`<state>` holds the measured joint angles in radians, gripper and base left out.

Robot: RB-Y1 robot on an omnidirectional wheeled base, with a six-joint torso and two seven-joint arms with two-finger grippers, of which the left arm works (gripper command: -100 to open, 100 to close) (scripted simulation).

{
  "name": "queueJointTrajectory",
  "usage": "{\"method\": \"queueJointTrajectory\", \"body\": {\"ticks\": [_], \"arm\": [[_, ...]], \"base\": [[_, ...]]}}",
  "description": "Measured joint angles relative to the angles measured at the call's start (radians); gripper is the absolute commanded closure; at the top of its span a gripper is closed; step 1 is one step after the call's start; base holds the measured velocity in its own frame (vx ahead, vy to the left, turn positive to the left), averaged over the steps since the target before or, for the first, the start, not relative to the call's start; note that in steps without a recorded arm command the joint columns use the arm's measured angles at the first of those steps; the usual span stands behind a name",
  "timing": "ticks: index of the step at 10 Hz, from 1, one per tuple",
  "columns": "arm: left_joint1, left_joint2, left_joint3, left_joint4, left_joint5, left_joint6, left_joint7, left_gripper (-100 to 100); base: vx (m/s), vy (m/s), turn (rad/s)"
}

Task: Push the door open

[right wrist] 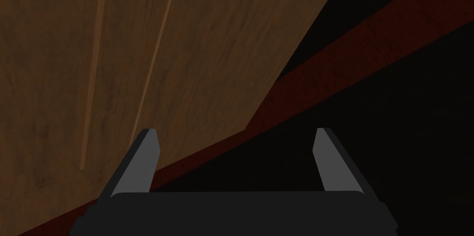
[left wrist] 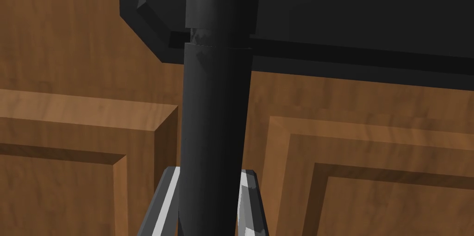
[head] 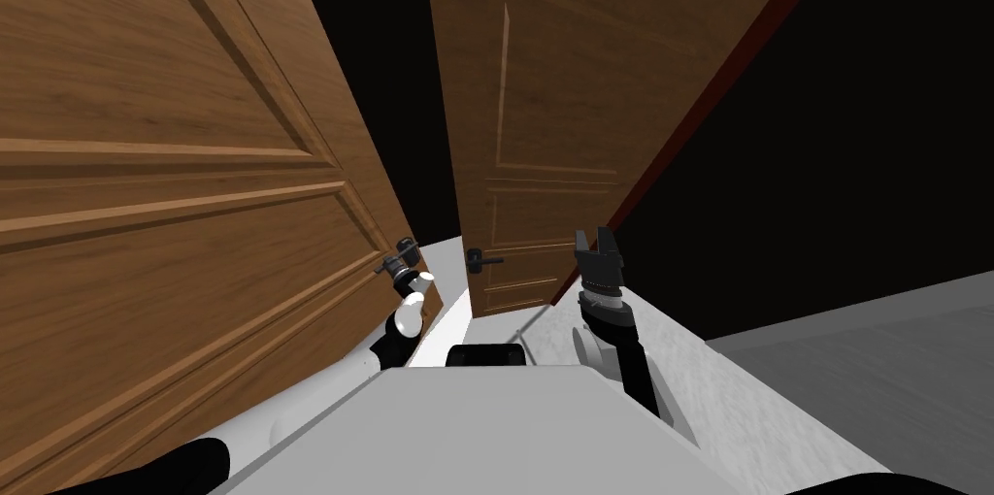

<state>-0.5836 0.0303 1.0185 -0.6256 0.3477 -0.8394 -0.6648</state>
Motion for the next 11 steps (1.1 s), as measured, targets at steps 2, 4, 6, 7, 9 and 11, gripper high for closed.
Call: {"method": "queueJointTrajectory", "body": {"ticks": [2, 4, 6, 7, 9, 11], "arm": [[-0.013, 0.023, 0.001, 0.042, 0.001, -0.014, 0.001, 100], [-0.012, 0.026, 0.02, 0.053, 0.01, -0.027, -0.009, 100], [-0.019, 0.039, 0.043, 0.079, 0.02, -0.054, -0.017, 100], [-0.026, 0.049, 0.046, 0.092, 0.021, -0.058, -0.02, 100], [-0.023, 0.042, 0.046, 0.072, 0.021, -0.054, -0.023, 100], [-0.013, 0.032, 0.094, 0.03, 0.045, -0.041, -0.06, 100]], "base": [[0.009, 0.011, -0.054], [0.022, 0.041, -0.086], [0.014, 0.034, -0.028], [0.005, 0.011, 0.009], [0.025, 0.028, -0.137], [0.032, 0.076, -0.054]]}}
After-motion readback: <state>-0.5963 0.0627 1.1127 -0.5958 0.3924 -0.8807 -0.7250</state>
